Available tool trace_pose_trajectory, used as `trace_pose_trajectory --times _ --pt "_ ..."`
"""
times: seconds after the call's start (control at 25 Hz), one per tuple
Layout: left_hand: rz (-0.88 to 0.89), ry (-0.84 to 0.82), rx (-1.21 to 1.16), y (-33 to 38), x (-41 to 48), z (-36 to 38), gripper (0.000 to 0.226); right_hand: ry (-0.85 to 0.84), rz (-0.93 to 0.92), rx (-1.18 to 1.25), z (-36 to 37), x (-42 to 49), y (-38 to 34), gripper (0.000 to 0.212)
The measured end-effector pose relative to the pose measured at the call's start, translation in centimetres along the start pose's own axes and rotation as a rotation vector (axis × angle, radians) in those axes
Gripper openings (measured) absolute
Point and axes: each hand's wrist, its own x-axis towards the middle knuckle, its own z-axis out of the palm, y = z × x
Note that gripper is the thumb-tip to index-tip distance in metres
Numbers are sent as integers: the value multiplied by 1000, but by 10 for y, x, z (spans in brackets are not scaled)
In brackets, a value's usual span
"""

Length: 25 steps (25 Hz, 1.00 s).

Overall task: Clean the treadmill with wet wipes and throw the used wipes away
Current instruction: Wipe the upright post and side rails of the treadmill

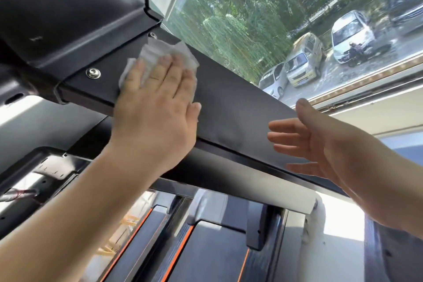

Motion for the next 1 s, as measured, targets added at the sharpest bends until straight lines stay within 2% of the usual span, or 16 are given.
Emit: trace_pose_trajectory --times 0.08,0.12,0.2,0.24,0.32,0.4,0.44,0.52,0.6,0.72,0.84,0.92,1.0 --pt "43 -54 -54 26 -14 1 73 -3 -5 -55 -2 1 6 58" --pt "132 -86 -111 51 -25 3 72 7 -24 -95 -3 2 10 56" --pt "288 -176 -214 93 -42 8 71 35 -142 -209 -5 2 19 45" --pt "305 -206 -257 99 -41 7 72 31 -200 -249 -5 -1 22 36" --pt "225 -172 -260 79 -16 2 72 16 -225 -234 -5 -7 27 30" --pt "97 -139 -111 39 12 -3 71 22 -229 -246 -5 -8 25 45" --pt "26 -155 -20 21 23 -6 71 22 -232 -252 -6 -7 23 46" --pt "-50 -189 50 13 32 -8 71 28 -231 -272 -10 -7 17 31" --pt "53 -222 -31 54 30 -1 71 98 -243 -309 -21 -5 18 18" --pt "370 -331 -142 167 8 24 72 270 -198 -363 -44 -5 30 16" --pt "591 -411 -207 244 0 44 73 322 -116 -414 -65 -2 48 22" --pt "579 -415 -207 262 24 50 72 339 -71 -450 -73 4 58 24" --pt "478 -396 -161 269 59 50 73 357 -27 -468 -77 14 67 23"
